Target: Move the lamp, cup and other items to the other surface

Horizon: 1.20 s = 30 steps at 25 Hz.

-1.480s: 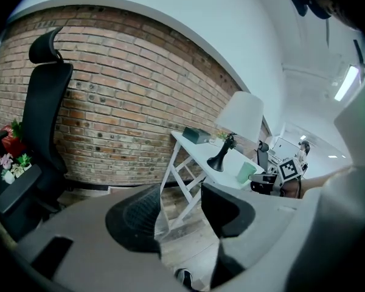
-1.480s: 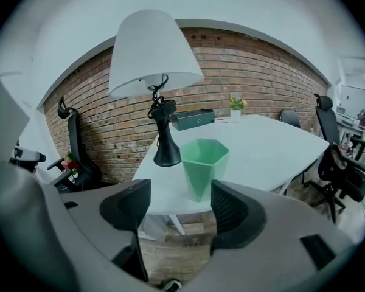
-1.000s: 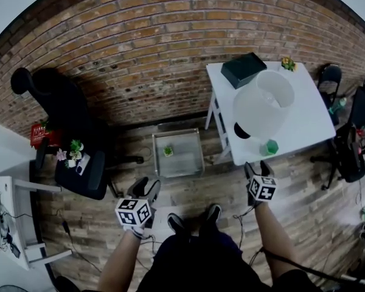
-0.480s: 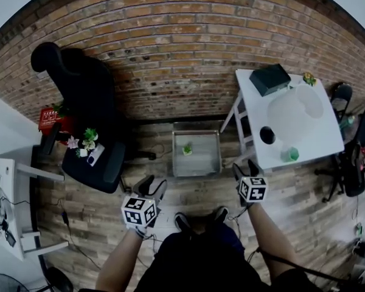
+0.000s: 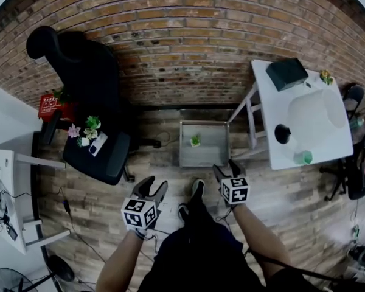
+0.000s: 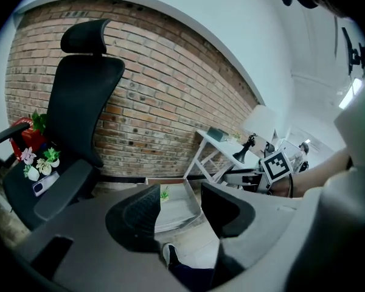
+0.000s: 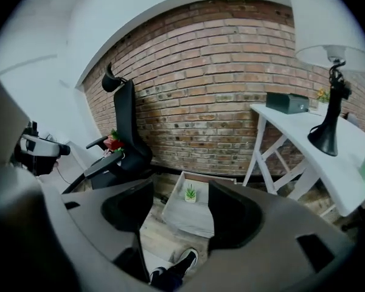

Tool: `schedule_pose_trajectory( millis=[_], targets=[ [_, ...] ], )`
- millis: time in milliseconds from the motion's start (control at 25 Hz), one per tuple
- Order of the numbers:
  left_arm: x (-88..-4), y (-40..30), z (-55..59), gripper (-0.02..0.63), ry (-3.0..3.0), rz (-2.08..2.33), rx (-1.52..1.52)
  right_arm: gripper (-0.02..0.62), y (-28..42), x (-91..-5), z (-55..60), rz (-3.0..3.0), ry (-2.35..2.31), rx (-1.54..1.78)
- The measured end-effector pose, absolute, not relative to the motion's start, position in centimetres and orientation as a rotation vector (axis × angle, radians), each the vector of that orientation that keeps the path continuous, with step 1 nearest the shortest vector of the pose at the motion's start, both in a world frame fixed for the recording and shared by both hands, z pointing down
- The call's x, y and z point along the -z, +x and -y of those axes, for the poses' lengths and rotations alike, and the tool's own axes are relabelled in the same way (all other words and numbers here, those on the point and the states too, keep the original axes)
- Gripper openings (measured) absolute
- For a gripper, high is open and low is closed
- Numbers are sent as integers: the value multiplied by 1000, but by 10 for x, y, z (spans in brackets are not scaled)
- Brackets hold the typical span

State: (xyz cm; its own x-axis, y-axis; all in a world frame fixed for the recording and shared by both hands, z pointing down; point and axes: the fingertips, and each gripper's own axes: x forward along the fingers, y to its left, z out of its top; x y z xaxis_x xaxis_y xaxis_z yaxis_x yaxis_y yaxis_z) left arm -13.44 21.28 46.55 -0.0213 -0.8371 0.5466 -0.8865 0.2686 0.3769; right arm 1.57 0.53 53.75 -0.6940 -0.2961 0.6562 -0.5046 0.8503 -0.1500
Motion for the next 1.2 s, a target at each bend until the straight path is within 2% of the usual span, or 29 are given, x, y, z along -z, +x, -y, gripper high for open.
schedule_pose_trajectory(
  millis=[280,680,1200],
  targets=[
    [-495,-161,-197,204,1484,1818,-163,284,-35,-597,5,2338,503,-456],
    [-508,-181,-116,204,1540,1753,-179,284,-80,-680,26,2269,427,-497],
    [-636,-201,-121,204,1591,1491,-220,284,-112,-778,32,2196,541,-448]
  ],
)
